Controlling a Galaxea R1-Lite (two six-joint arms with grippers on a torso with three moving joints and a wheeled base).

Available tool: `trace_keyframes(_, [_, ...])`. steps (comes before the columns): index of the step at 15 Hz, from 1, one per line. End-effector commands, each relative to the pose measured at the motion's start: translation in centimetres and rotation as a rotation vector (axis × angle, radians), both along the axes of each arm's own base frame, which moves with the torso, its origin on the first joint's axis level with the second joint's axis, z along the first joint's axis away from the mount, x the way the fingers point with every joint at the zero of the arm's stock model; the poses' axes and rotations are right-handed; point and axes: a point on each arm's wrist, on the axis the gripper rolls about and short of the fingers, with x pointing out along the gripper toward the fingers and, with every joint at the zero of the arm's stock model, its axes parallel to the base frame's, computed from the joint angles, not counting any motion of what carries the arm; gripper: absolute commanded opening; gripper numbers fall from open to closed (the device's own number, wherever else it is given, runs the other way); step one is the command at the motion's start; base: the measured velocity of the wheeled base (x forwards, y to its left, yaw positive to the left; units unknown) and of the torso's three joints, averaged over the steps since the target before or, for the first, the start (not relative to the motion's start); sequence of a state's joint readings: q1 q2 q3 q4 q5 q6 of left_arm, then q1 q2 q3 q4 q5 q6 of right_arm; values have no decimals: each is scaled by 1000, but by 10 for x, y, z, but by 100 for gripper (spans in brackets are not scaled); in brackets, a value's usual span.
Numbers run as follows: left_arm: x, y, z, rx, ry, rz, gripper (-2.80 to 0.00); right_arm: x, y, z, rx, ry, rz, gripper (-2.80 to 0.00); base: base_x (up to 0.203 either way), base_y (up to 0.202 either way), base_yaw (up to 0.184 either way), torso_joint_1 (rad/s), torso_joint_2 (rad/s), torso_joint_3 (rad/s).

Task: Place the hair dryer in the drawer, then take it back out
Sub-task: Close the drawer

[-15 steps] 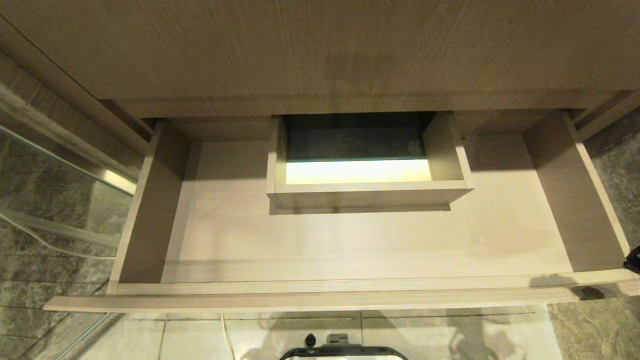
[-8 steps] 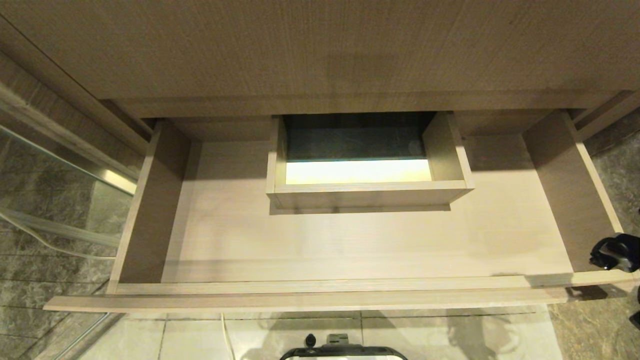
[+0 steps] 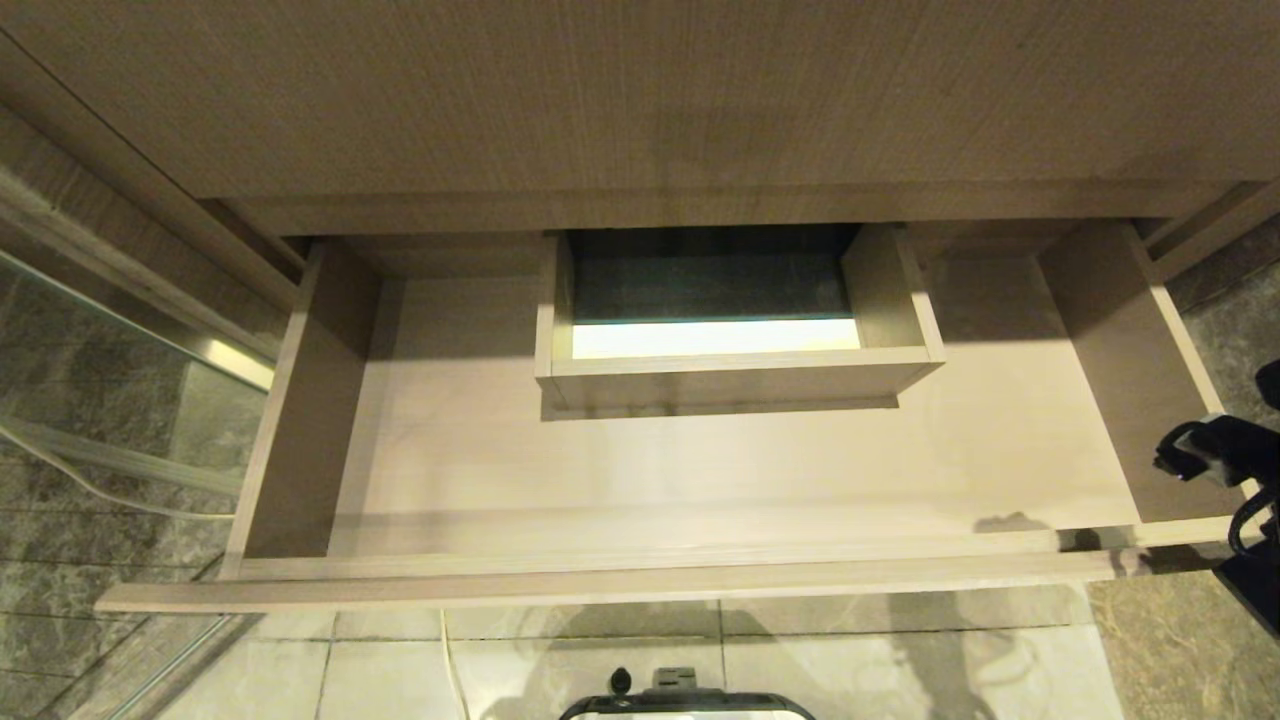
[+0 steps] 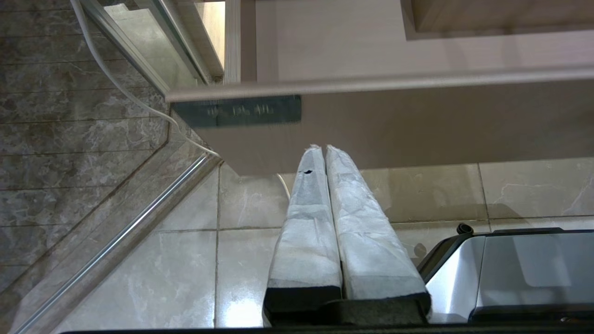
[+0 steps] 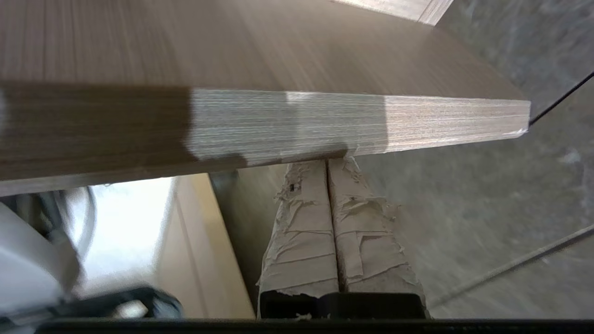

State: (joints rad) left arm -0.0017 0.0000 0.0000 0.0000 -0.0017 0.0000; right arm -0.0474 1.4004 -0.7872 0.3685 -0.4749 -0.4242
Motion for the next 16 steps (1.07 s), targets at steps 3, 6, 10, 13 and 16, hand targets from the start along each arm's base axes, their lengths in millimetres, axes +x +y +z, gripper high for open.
trace_keyframes(3, [0,0,0,0,2,0,-280,23,2,29,63,-347,-30,-280,0,0,0,0,0,0])
trace_keyframes(6, [0,0,0,0,2,0,-280,42,4,68,78,-699,-7,-280,0,0,0,0,0,0])
trace_keyframes(10, [0,0,0,0,2,0,-280,29,7,74,77,-691,18,-280,0,0,0,0,0,0])
trace_keyframes(13, [0,0,0,0,2,0,-280,0,8,63,75,-566,7,-280,0,0,0,0,0,0])
trace_keyframes(16, [0,0,0,0,2,0,-280,-27,16,54,89,-566,57,-280,0,0,0,0,0,0])
